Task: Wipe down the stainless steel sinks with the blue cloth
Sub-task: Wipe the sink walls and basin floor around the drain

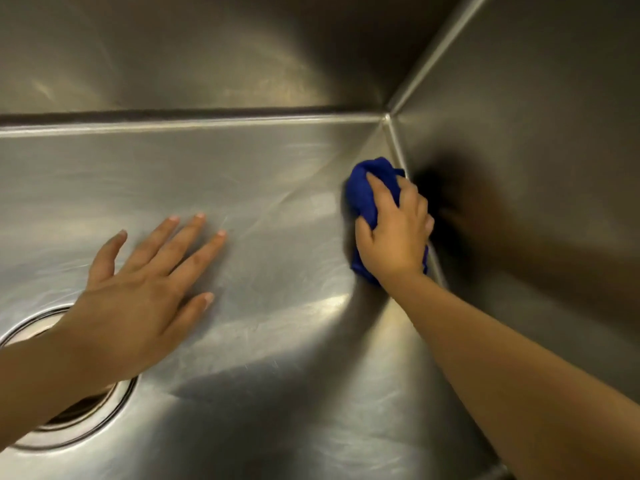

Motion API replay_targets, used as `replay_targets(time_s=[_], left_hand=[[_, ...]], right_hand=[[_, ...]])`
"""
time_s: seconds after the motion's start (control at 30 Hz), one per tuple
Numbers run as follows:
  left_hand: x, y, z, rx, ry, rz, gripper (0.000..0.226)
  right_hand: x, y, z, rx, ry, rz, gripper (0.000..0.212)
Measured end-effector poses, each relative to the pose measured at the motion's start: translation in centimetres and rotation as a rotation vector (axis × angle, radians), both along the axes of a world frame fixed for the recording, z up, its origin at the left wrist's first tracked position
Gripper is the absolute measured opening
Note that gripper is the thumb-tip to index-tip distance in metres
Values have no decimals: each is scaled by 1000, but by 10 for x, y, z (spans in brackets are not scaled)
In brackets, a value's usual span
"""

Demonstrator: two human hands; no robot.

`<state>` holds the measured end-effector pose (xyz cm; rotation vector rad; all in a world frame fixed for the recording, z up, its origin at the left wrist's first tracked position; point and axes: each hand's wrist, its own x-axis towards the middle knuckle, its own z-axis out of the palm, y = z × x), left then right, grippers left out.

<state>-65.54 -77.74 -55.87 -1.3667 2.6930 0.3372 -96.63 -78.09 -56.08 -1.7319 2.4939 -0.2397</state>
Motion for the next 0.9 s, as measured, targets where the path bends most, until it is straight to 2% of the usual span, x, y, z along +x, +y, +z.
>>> replay_targets(time_s=[0.2,0.3,0.4,0.57,0.63,0.73,0.8,0.9], left_hand=[[-5,5,2,35,13,34,63],[-2,12,6,20,38,74,63],[8,12,4,3,40,65,63],[27,10,-10,25,59,80,62],[30,10,-15,48,49,109,61],[31,7,-9,102,67,137,62],[30,10,0,66,29,161,63],[32,11,10,58,10,177,62]], right_hand=[[2,84,-6,-72,-40,-34,63],[10,102,-4,-45,-10,-64,62],[15,68,-3,-39,20,-52,62],[50,-24,-1,27,-29,-240,61],[61,-19,-5,10,-29,-121,63],[67,33,-13,-76,-7,140,63],[73,64,-14,-75,-33,190,61],[70,52,-13,-81,-53,276,59]])
